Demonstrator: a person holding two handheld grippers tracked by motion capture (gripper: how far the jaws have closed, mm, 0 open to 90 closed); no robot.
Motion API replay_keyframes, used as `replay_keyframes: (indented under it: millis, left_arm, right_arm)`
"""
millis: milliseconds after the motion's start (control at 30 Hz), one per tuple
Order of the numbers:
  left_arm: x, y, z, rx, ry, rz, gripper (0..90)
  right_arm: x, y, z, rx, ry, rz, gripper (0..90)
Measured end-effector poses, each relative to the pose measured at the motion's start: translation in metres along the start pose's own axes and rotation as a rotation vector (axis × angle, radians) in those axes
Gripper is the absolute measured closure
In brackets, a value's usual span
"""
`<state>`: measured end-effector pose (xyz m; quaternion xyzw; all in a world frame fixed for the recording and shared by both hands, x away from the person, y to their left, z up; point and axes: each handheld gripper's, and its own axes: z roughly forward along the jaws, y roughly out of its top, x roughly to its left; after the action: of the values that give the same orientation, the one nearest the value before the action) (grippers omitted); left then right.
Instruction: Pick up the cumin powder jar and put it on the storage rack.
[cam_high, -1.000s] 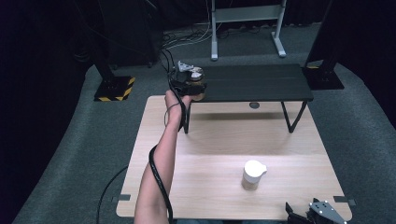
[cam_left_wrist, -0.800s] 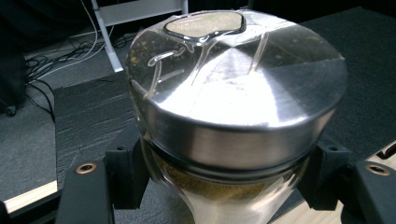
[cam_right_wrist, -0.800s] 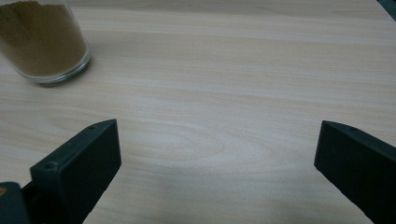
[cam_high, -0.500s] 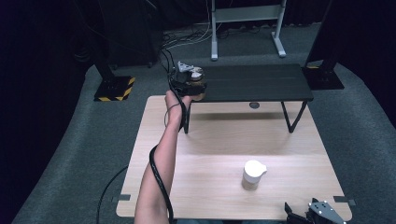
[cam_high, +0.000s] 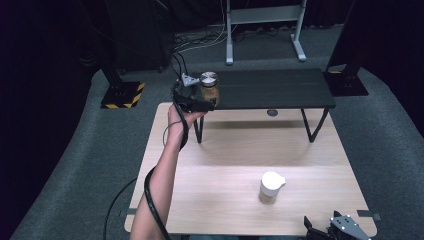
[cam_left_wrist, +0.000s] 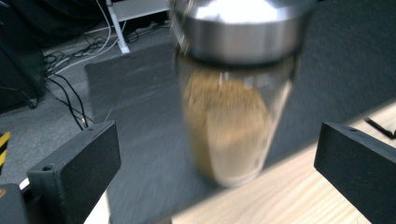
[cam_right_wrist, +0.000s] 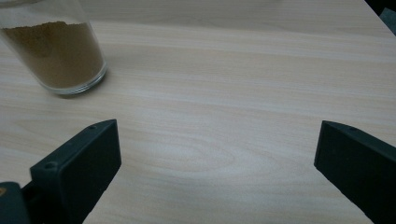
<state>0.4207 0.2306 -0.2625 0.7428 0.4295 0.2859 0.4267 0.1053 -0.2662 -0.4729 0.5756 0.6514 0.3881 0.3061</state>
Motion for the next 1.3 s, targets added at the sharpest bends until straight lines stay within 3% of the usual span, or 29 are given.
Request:
replay_keyframes:
  millis: [167,233,333,400,500,600,733,900,1033,1200,1300]
  left_arm:
    - [-0.003,-0.037,-0.017,-0.001,-0.004,0.033,0.2]
    - [-0.007,-0.058,-0.021,-0.016,0.008,0.04,0.4]
    - [-0.013,-0.086,-0.023,0.002,0.019,0.051,0.6]
    - [-0.017,-0.106,-0.021,0.03,0.024,0.044,0.5]
    - [-0.031,-0.138,-0.015,0.097,0.067,0.039,0.5]
    - [-0.036,-0.163,-0.009,0.166,0.064,0.038,0.4]
    - [-0.037,-0.184,-0.004,0.228,0.037,0.023,0.4]
    - [-0.026,-0.209,-0.007,0.228,-0.057,-0.045,1.1]
    - [-0.026,-0.218,-0.006,0.241,-0.079,-0.054,1.1]
    - [-0.017,-0.229,-0.005,0.248,-0.116,-0.072,0.3]
    - [-0.017,-0.232,-0.005,0.243,-0.115,-0.069,0.2]
  right_arm:
    - [0.005,0.001,0.002,-0.004,0.006,-0.007,0.0]
    - [0.006,0.002,0.003,-0.006,0.01,-0.01,0.0]
    - [0.008,0.003,0.004,-0.007,0.016,-0.006,0.0]
    - [0.01,0.004,0.005,-0.004,0.017,-0.009,0.0]
    - [0.011,0.004,0.004,-0.011,0.014,-0.006,0.0]
    - [0.012,0.006,0.006,-0.004,0.019,-0.015,0.0]
    - [0.016,0.009,0.009,-0.005,0.029,-0.016,0.0]
    - [0.022,0.009,0.016,0.002,0.038,-0.028,0.0]
    - [0.024,0.009,0.02,-0.002,0.068,-0.038,0.0]
    - [0.026,0.01,0.022,-0.009,0.07,-0.039,0.0]
    - [0.026,0.01,0.022,-0.009,0.063,-0.035,0.0]
